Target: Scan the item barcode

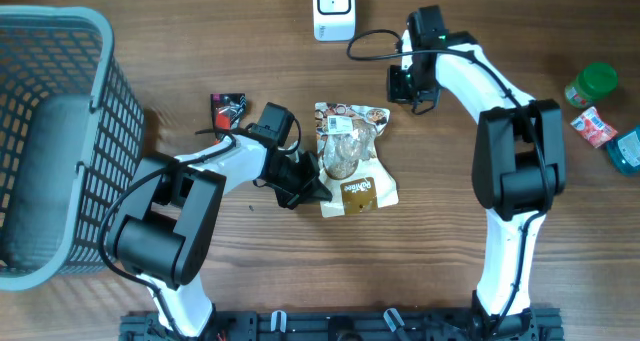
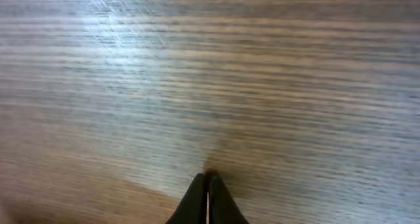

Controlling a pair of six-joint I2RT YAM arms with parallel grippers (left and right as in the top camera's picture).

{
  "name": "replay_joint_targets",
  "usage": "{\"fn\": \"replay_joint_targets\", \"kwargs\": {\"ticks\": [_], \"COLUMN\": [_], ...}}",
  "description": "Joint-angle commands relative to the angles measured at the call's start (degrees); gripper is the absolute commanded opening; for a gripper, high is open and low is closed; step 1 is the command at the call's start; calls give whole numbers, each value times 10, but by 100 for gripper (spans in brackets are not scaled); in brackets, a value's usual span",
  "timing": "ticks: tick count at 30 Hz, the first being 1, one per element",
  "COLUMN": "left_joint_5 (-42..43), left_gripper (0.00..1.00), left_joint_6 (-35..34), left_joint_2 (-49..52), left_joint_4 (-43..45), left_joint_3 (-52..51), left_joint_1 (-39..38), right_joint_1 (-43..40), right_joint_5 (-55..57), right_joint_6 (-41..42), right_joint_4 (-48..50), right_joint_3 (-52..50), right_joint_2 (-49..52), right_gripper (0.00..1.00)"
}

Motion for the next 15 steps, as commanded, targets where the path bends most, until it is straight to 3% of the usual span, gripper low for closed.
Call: {"fn": "replay_joint_targets", "kwargs": {"ticks": [1,6,8,9,10,12,15], "left_joint_5": [-45,-44,-44,-44,-45,-45,-46], "left_gripper": [4,4,4,4,4,4,4], "left_joint_6": [-7,-7,-7,-7,-7,-7,-7], "left_joint_2": [9,9,9,9,9,9,9], "left_joint_4": [-4,-5,-5,-5,-5,-5,-5], "left_joint_3": [-19,-19,-19,-19,-19,-19,-19], "left_joint_1": [0,0,0,0,0,0,0], "right_joint_1": [1,-5,-5,-5,-5,-5,-7], "right_joint_5": [-18,-85,-85,-85,-85,-85,-145], "right_joint_6": [-27,-55,-55,-56,-62,-71,-81], "right_joint_4": [-30,-60,-63,-68,-78,-101,-125], "right_joint_3": [-5,13,14,14,14,9,-5], "right_joint_2": [3,-41,-75,-84,-87,-86,-86], "right_gripper": [39,7,8,29,78,100,100]}}
